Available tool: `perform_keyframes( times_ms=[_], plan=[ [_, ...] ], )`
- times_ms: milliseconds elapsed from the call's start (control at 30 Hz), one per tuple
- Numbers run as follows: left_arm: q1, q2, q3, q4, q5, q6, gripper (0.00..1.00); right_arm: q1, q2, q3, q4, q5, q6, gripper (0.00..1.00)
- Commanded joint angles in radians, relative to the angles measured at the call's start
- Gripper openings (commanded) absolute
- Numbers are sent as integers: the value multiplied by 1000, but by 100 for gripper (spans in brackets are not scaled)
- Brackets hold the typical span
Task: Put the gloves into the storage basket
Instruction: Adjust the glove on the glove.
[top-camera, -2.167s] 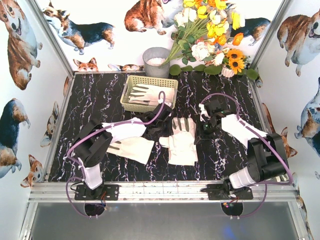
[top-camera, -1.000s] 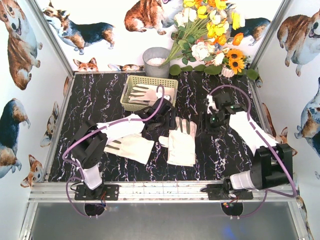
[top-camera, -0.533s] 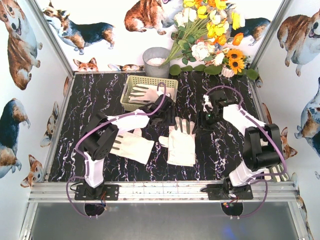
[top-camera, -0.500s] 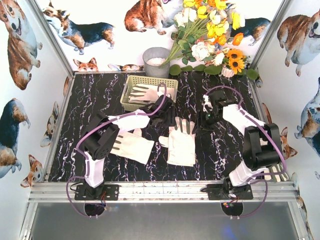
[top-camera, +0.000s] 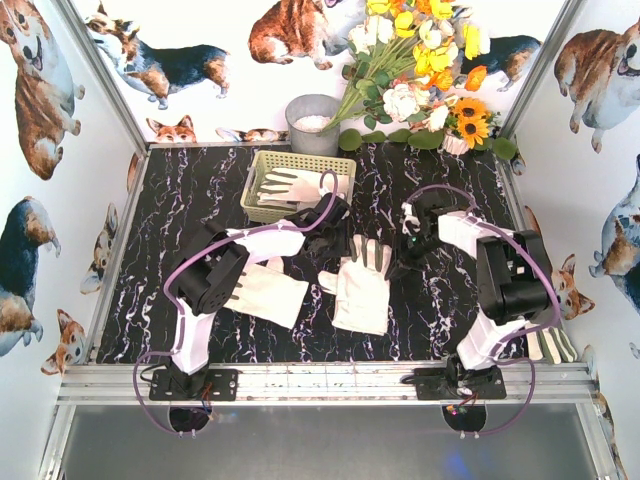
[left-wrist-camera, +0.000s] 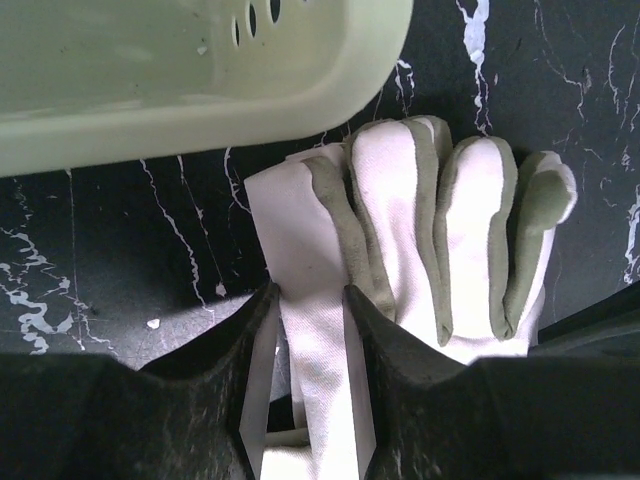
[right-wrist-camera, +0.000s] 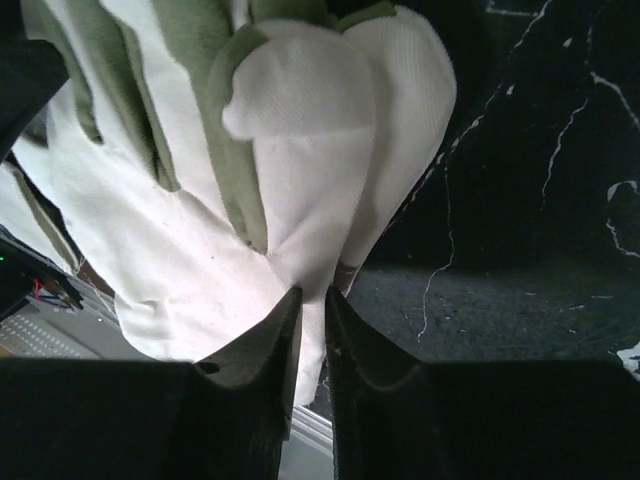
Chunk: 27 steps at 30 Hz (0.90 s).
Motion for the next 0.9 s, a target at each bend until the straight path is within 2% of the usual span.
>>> perform_keyframes(
  times_ms=[0, 133, 200, 333, 467, 600, 867],
  plan=[
    [1, 19, 31, 25, 30, 10, 26, -2, 32, -6, 42, -26, -11, 17],
    [0, 16, 32, 29, 31, 12, 26, -2, 36, -7, 45, -23, -15, 16],
    [0, 0, 32, 18, 14, 20, 30, -2, 27, -6, 41, -27, -18, 17],
    [0, -62, 29, -19, -24, 46, 47, -12, -36, -5, 24, -35, -24, 32],
    [0, -137, 15, -67, -22, 75, 55, -51, -123, -26, 20, -62, -15, 44],
    [0, -205, -18, -114, 26, 93, 54, -70, -190, -58, 20, -115, -10, 49],
    [-15, -257, -115, -132, 200, 1, 39, -70, -245, -161, 77, -194, 37, 50]
  ],
)
